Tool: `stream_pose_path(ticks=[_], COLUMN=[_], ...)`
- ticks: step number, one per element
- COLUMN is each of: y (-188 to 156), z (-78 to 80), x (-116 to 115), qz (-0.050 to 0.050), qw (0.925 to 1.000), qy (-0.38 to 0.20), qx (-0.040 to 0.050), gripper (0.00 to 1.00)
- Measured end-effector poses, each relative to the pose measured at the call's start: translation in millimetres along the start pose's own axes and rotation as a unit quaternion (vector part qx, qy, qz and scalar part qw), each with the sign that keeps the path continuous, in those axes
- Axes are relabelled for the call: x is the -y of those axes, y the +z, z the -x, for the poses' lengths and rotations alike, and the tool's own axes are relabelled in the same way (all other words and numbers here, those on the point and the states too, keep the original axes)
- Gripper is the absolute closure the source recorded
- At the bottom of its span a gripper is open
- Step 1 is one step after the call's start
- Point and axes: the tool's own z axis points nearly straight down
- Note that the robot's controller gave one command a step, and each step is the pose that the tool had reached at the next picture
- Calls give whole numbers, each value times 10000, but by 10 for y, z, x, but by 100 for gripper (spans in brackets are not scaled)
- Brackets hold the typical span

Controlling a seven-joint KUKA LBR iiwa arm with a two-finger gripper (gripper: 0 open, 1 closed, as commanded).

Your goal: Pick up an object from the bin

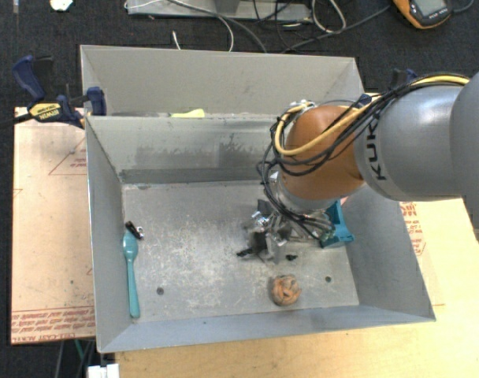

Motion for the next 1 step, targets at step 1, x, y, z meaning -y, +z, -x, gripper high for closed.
stream_pose_path(ticks=[1], y=[-592], z=[-21], x=[117], qz=[10], qw=[10000], qy=[91], qx=[-10], gripper=[100])
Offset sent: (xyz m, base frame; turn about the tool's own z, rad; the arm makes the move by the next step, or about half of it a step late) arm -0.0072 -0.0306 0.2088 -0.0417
